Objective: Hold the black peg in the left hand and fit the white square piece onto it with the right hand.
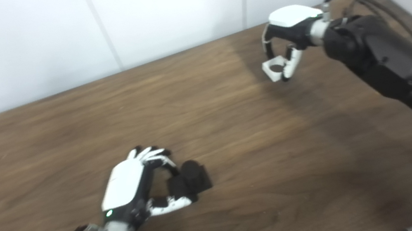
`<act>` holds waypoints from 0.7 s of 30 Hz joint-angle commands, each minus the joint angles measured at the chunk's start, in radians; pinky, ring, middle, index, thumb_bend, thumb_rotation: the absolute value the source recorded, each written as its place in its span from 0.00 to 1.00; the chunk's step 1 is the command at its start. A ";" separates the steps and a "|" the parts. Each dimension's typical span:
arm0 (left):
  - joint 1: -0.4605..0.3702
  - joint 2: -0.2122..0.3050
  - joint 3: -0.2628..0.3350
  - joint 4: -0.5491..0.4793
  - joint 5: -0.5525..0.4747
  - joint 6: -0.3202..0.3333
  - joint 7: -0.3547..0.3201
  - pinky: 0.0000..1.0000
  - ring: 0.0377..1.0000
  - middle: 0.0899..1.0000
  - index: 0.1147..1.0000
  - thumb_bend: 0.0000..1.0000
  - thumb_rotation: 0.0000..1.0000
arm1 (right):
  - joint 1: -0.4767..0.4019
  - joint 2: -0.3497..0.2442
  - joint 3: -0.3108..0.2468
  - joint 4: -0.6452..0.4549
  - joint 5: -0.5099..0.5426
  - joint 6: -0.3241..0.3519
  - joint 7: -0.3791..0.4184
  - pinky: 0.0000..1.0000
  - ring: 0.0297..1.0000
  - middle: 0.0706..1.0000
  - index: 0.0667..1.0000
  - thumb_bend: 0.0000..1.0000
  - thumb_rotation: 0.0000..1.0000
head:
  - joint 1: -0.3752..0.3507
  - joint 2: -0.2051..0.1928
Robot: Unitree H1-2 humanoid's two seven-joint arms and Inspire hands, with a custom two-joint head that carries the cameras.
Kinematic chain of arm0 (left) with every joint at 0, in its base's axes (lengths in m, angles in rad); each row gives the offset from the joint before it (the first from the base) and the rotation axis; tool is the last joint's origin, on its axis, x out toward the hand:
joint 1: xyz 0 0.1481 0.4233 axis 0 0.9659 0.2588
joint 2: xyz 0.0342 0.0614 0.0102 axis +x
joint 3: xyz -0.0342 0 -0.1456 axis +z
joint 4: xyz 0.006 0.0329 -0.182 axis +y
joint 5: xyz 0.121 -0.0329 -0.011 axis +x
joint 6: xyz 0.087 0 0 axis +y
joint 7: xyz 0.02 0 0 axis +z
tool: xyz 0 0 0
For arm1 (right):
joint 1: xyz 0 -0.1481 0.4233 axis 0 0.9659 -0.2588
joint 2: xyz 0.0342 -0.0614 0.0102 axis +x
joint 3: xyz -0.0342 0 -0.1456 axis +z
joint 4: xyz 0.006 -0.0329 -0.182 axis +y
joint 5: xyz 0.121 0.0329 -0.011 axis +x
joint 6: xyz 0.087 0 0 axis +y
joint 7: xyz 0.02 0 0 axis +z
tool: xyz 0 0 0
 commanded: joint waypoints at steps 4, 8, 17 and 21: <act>0.024 -0.018 -0.036 0.019 0.013 0.019 -0.039 1.00 0.89 0.78 0.42 0.52 0.05 | -0.062 0.008 -0.011 -0.081 -0.005 -0.043 0.005 0.94 0.93 0.78 0.45 0.52 0.13 | 0.043 0.005; 0.022 -0.025 -0.043 0.029 0.024 0.019 -0.030 1.00 0.89 0.79 0.42 0.52 0.05 | -0.064 0.019 -0.007 -0.146 -0.004 -0.073 0.040 0.93 0.92 0.78 0.45 0.52 0.13 | 0.076 0.008; 0.019 -0.037 -0.046 0.047 0.033 0.016 -0.014 1.00 0.88 0.78 0.42 0.52 0.05 | -0.058 0.061 -0.012 -0.274 0.020 -0.120 0.104 0.92 0.93 0.76 0.45 0.53 0.14 | 0.102 0.016; 0.018 -0.040 -0.043 0.050 0.031 0.014 -0.010 1.00 0.89 0.78 0.42 0.52 0.05 | -0.056 0.077 -0.015 -0.329 0.024 -0.117 0.143 0.91 0.93 0.76 0.45 0.53 0.14 | 0.100 0.023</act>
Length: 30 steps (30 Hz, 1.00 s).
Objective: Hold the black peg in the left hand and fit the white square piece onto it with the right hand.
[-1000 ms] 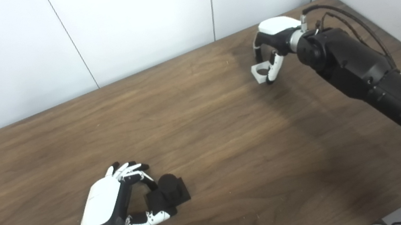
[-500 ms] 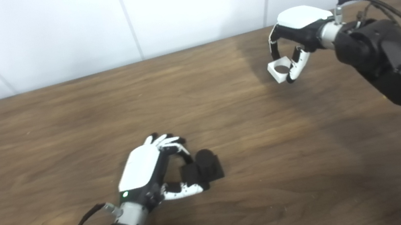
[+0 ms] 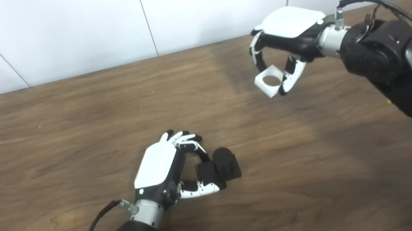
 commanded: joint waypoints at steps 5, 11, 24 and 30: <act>0.012 0.000 -0.021 0.038 -0.006 0.007 -0.038 1.00 0.89 0.78 0.42 0.52 0.05 | -0.049 0.008 -0.027 -0.114 0.016 0.017 0.060 0.92 0.94 0.77 0.45 0.53 0.14 | -0.005 0.015; 0.006 0.000 -0.027 0.044 0.003 0.011 -0.041 1.00 0.89 0.78 0.42 0.52 0.05 | -0.050 0.041 -0.035 -0.225 0.022 0.067 0.137 0.92 0.94 0.78 0.45 0.53 0.14 | 0.012 0.016; 0.000 -0.026 -0.040 0.068 0.016 0.012 -0.020 1.00 0.88 0.78 0.42 0.52 0.05 | -0.037 0.067 -0.056 -0.322 0.060 0.063 0.171 0.88 0.92 0.77 0.45 0.52 0.13 | 0.093 0.016; -0.007 -0.030 -0.045 0.076 0.028 0.016 -0.024 1.00 0.89 0.79 0.42 0.52 0.05 | -0.025 0.076 -0.058 -0.331 0.087 0.064 0.164 0.88 0.91 0.77 0.45 0.52 0.13 | 0.115 0.016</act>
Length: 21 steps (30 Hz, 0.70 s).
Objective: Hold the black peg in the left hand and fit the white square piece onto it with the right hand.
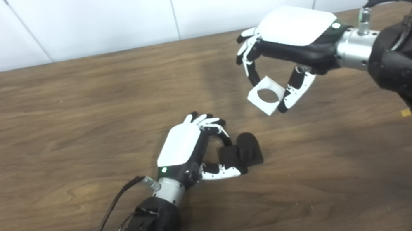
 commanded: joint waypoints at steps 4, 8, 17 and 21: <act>0.007 -0.001 -0.023 0.036 0.000 0.014 -0.047 1.00 0.89 0.79 0.42 0.52 0.05 | -0.028 0.016 -0.013 -0.042 0.007 -0.002 -0.012 0.89 0.91 0.76 0.45 0.52 0.13 | -0.006 0.004; 0.008 0.004 -0.021 0.033 -0.002 0.008 -0.043 1.00 0.89 0.78 0.42 0.52 0.05 | -0.028 0.027 -0.003 -0.047 0.003 0.000 -0.001 0.90 0.91 0.77 0.45 0.52 0.13 | -0.023 0.007; 0.009 0.015 -0.015 0.032 -0.007 0.008 -0.048 1.00 0.89 0.79 0.42 0.52 0.05 | -0.019 0.056 0.054 -0.029 -0.043 -0.032 0.012 0.90 0.92 0.75 0.44 0.53 0.14 | -0.059 0.002; 0.010 0.021 -0.013 0.030 -0.010 0.003 -0.045 1.00 0.89 0.78 0.42 0.52 0.05 | -0.006 0.069 0.073 -0.023 -0.064 -0.036 0.019 0.90 0.92 0.75 0.44 0.53 0.14 | -0.065 0.004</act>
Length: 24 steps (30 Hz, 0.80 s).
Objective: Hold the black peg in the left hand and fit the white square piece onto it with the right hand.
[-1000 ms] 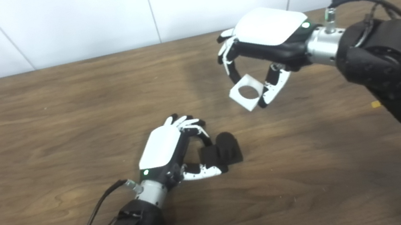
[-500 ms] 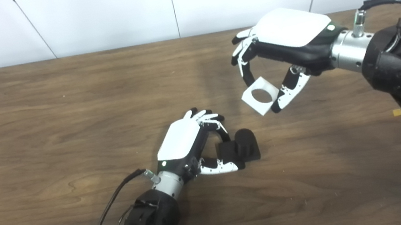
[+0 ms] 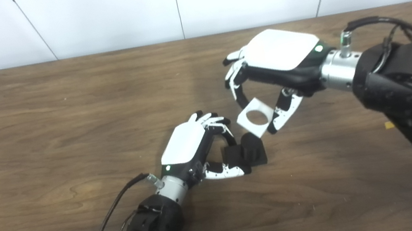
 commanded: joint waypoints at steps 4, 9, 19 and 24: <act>0.014 0.018 -0.011 0.020 -0.001 0.015 -0.052 1.00 0.89 0.78 0.42 0.52 0.05 | -0.007 0.007 -0.005 -0.011 -0.026 -0.011 -0.002 0.90 0.91 0.76 0.45 0.53 0.14 | -0.003 0.001; 0.016 0.025 -0.011 0.017 0.000 0.010 -0.054 1.00 0.89 0.78 0.42 0.52 0.05 | 0.012 0.022 0.006 0.000 -0.048 -0.018 -0.006 0.90 0.91 0.77 0.45 0.52 0.13 | -0.014 0.001; 0.016 0.033 -0.005 0.006 -0.006 0.020 -0.071 1.00 0.89 0.78 0.42 0.52 0.05 | 0.027 0.047 0.009 0.007 -0.073 -0.011 0.014 0.94 0.93 0.77 0.45 0.52 0.13 | -0.040 0.000; 0.016 0.034 -0.008 0.010 -0.004 0.014 -0.066 1.00 0.89 0.78 0.42 0.52 0.05 | 0.037 0.055 0.006 0.006 -0.079 -0.015 0.015 0.93 0.93 0.77 0.45 0.52 0.13 | -0.044 -0.001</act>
